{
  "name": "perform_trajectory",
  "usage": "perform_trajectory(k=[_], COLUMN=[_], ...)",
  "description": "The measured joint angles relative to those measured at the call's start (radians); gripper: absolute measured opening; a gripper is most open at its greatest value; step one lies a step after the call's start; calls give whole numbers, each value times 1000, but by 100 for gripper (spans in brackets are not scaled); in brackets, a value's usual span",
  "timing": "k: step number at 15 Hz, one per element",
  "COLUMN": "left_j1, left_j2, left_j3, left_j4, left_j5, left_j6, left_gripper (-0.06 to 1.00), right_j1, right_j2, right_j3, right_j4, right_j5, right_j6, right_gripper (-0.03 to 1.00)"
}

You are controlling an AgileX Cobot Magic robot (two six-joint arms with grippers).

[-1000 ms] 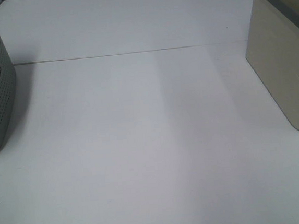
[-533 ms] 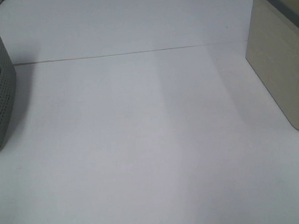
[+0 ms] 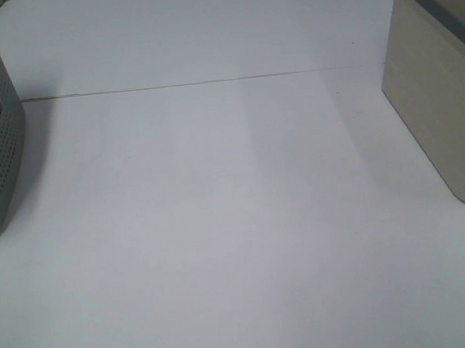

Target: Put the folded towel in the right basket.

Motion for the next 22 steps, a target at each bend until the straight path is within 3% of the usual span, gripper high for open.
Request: perform_trajectory(k=[5, 14, 18, 22], left_j1=[0, 0, 0, 0], left_j2=[0, 0, 0, 0], left_j3=[0, 0, 0, 0], left_j4=[0, 0, 0, 0], left_j5=[0, 0, 0, 0], left_j6=[0, 0, 0, 0], left_gripper=[99, 99, 99, 99], right_j1=[0, -4, -94, -103], right_j2=[-259, -267, -267, -267], right_j3=[134, 143, 143, 143], right_j4=[6, 6, 7, 7], right_j5=[-23, -21, -21, -22], right_j6=[0, 0, 0, 0], right_gripper=[98, 98, 98, 98])
